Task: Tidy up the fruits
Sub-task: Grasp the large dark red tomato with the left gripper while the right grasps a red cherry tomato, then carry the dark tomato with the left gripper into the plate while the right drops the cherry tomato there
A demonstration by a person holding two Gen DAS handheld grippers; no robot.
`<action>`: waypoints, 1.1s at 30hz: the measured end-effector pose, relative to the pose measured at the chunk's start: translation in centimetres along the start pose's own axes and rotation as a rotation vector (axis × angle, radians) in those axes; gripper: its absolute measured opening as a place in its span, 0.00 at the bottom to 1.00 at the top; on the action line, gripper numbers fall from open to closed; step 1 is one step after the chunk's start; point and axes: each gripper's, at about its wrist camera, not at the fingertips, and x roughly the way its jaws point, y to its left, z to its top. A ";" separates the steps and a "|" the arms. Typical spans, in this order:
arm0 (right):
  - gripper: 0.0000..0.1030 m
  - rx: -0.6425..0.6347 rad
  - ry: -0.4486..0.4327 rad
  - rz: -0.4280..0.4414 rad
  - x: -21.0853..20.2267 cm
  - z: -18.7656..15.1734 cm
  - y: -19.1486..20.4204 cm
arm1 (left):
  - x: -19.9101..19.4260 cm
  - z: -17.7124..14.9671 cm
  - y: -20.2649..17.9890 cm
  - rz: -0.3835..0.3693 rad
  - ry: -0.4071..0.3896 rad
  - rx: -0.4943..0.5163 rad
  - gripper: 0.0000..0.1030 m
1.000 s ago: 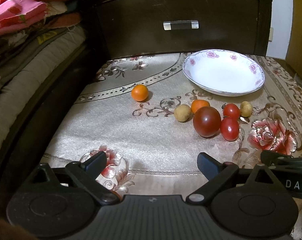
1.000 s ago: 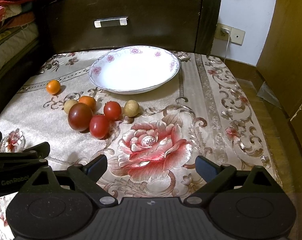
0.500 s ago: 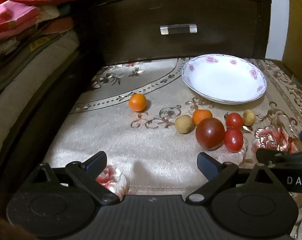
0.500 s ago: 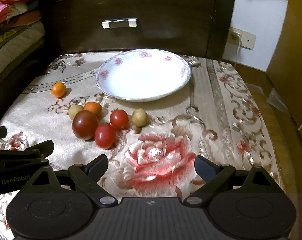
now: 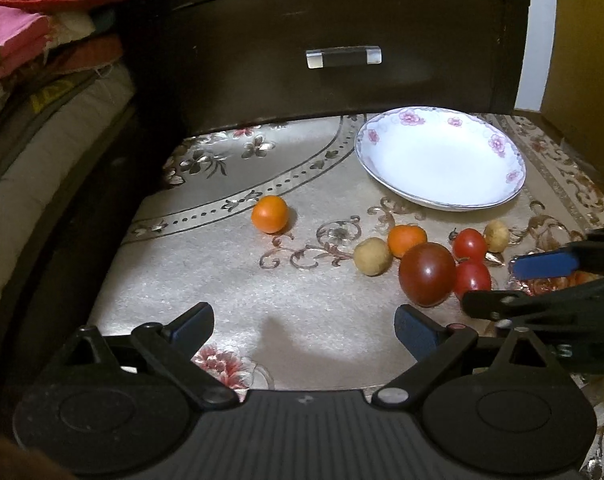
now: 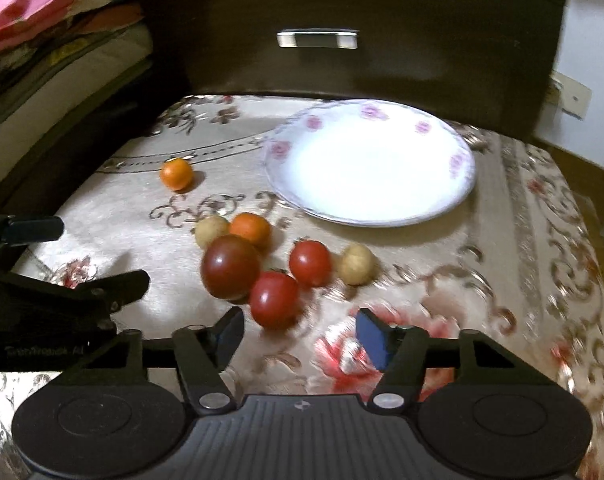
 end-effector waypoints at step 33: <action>0.25 0.088 0.062 0.031 -0.3 -0.5 -4.9 | 5.2 1.7 -4.3 -0.260 0.033 0.002 0.50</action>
